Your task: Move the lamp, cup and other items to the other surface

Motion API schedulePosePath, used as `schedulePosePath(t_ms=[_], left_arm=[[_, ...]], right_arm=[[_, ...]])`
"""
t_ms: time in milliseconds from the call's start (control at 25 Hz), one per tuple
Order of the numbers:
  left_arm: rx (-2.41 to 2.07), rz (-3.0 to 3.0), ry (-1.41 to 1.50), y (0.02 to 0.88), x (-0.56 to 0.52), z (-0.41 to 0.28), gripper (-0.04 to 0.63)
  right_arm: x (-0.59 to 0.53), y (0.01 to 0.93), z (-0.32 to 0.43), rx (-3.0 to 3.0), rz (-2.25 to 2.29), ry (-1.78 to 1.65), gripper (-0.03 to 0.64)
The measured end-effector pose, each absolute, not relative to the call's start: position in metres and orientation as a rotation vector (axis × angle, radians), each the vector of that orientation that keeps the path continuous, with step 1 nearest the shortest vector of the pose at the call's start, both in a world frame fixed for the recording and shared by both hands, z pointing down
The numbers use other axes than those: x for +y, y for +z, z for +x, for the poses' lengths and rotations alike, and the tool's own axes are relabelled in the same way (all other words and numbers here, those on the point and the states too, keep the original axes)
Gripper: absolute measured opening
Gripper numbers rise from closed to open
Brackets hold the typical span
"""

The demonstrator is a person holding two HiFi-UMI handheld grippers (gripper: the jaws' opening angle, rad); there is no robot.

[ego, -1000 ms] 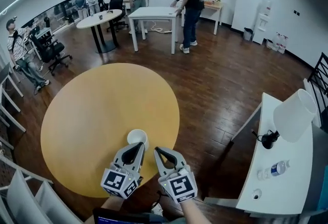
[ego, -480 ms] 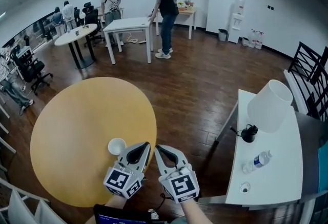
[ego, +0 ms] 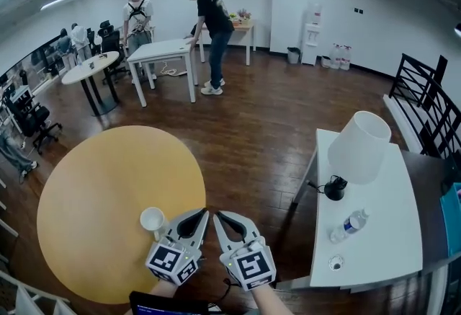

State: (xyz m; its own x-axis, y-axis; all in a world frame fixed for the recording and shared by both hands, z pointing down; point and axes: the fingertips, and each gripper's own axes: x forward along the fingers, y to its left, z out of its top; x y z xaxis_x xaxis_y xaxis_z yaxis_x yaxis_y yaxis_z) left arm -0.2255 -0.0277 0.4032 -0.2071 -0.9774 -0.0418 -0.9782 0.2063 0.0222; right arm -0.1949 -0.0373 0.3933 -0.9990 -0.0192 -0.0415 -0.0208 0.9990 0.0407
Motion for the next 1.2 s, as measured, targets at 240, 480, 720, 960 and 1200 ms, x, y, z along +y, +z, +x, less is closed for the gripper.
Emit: schedulePosePath(t_ms=[240, 480, 720, 960, 1200], left_arm=[[2.379, -2.008, 0.042, 0.406, -0.045, -0.208, 0.011], [2.294, -2.111, 0.035, 0.4, -0.082, -0.169, 0.011], [2.167, -2.234, 0.055, 0.402, -0.129, -0.113, 0.011], [2.006, -2.391, 0.069, 0.407, -0.18, -0.043, 0.011], [1.849, -2.518, 0.072, 0.412, -0.219, 0.028, 0.011]], right_arm=[[-0.054, 0.394, -0.174, 3.093, -0.104, 0.06, 0.003], [-0.084, 0.391, -0.134, 3.077, -0.238, 0.073, 0.003], [-0.134, 0.396, -0.07, 3.055, -0.473, 0.094, 0.032], [-0.189, 0.399, 0.017, 2.994, -0.784, 0.119, 0.034], [-0.229, 0.411, 0.094, 2.951, -1.058, 0.11, 0.055]])
